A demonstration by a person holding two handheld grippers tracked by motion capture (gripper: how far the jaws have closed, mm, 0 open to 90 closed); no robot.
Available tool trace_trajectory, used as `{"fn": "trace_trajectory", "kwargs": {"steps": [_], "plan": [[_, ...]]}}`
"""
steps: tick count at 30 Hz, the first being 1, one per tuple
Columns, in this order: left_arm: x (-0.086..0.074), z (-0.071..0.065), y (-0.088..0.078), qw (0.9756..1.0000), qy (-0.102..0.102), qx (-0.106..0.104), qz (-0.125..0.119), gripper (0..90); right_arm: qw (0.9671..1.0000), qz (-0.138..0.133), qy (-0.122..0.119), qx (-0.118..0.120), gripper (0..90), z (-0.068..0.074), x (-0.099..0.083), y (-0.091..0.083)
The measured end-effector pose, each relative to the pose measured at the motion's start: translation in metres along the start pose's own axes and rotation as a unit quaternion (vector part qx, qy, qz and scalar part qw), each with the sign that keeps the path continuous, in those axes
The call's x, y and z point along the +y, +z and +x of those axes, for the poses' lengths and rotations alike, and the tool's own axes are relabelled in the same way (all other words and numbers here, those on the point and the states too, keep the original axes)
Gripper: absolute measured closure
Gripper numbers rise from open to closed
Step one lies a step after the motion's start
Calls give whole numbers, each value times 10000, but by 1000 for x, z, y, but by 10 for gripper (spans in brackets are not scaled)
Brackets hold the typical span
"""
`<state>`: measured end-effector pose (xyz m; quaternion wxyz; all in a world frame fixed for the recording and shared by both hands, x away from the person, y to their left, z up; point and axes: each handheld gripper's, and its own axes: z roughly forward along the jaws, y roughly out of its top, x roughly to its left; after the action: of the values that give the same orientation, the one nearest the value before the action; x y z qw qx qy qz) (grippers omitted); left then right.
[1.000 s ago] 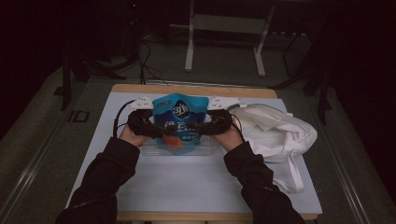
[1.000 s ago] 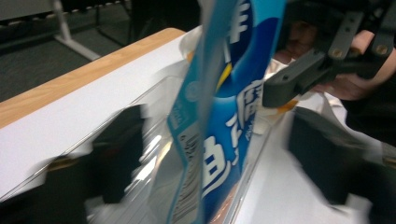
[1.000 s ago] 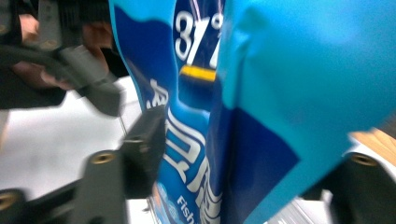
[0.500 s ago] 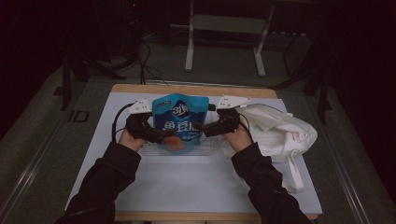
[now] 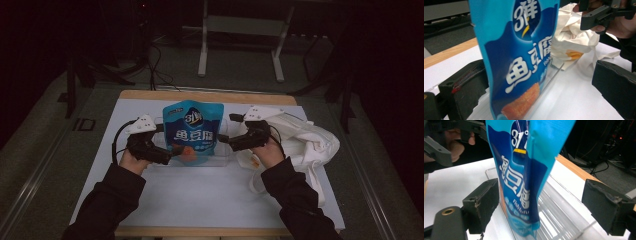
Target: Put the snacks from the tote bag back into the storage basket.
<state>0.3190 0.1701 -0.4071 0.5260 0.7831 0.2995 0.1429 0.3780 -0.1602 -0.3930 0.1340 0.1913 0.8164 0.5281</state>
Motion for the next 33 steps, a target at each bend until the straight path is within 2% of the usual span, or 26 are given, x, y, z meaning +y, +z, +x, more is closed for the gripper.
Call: {"fn": "trace_trajectory", "kwargs": {"steps": [3, 5, 6, 8, 10, 13, 16, 20, 23, 27, 33], "plan": [[-2, -8, -5, 9999, 51, 145, -24, 11, 10000, 4, -14, -62, 144, 1, -4, -9], [-5, -15, -11, 9992, 131, 299, -241, 11, 9999, -6, -13, -103, 145, 4, -7, -16], [-6, -18, -14, 9990, 100, 324, -283, 10, 9999, -6, -10, -124, 145, 4, -10, -20], [-9, -21, -17, 9990, 59, 274, -334, 11, 9999, -63, 11, -149, 146, 6, -13, -27], [-12, -28, -19, 9991, 99, 324, -268, 10, 9998, -41, -11, -193, 146, 9, -16, -32], [-18, -35, -18, 9994, 99, 265, -223, 10, 9997, -12, -73, -239, 146, 13, -22, -40], [-23, -43, -16, 9995, 138, 190, -202, 11, 9997, -10, -98, -237, 146, 17, -28, -47], [-27, -53, -10, 9996, 117, -99, -256, 10, 9996, -59, -81, -252, 145, 25, -37, -55], [-27, -61, -6, 9992, 209, -253, -242, 11, 9995, -43, -126, -287, 144, 29, -44, -60], [-27, -72, 2, 9982, 309, -456, -237, 11, 9995, -46, -129, -282, 144, 34, -54, -67], [-27, -87, 16, 9962, 432, -749, -105, 11, 9994, -60, -118, -313, 144, 41, -67, -75]]}}
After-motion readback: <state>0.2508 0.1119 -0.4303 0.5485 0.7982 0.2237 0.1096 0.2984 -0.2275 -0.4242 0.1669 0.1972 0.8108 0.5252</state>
